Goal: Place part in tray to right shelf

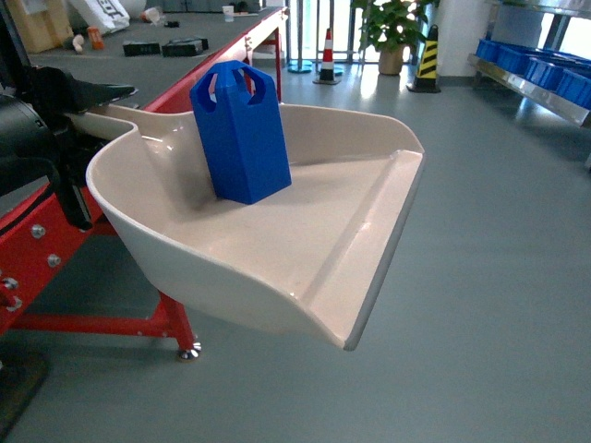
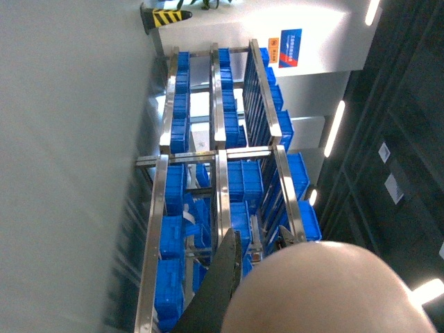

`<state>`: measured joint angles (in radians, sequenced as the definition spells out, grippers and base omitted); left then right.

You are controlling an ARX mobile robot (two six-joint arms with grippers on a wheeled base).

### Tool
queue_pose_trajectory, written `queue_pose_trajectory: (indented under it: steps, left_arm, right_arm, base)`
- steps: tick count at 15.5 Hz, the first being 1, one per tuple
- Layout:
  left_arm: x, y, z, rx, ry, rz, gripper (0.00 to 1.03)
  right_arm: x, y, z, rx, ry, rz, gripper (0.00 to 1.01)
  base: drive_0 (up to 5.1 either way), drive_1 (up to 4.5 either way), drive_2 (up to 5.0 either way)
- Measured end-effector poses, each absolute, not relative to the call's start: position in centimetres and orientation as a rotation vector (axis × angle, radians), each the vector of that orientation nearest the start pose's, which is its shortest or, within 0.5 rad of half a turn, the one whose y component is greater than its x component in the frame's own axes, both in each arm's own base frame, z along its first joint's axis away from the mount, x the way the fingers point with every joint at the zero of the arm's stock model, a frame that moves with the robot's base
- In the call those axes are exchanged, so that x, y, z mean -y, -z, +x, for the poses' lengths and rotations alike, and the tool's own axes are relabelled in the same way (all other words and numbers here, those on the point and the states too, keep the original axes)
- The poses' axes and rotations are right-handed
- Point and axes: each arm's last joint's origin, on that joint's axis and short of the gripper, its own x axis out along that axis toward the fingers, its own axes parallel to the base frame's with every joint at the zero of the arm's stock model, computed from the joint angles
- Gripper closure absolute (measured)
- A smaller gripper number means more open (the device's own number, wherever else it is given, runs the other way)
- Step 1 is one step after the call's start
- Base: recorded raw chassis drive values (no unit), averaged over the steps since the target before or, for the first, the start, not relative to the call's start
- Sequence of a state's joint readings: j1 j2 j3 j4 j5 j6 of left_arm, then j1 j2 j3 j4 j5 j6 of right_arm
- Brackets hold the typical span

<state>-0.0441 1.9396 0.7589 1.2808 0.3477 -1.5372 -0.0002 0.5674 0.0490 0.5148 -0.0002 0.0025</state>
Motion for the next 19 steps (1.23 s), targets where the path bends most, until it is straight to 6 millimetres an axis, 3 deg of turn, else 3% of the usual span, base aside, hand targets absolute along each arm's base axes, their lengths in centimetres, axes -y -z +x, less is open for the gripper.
queue_pose_trajectory:
  steps: [11,19]
  left_arm:
    - [3.2,-15.56,35.7,-0.242,0.41,-1.496,0.91]
    - [2.5,-15.69,35.75,-0.216,0.387,-1.499,0.91]
  right_arm:
    - [0.02,-17.59,13.66,-0.002,0.004,0.002,0.03]
    - [0.01,-17.58,13.66,-0.003,0.003,0.002,0.03]
  base:
    - [5.2,-2.24,-2.2]
    - [0.0,4.19,-4.1]
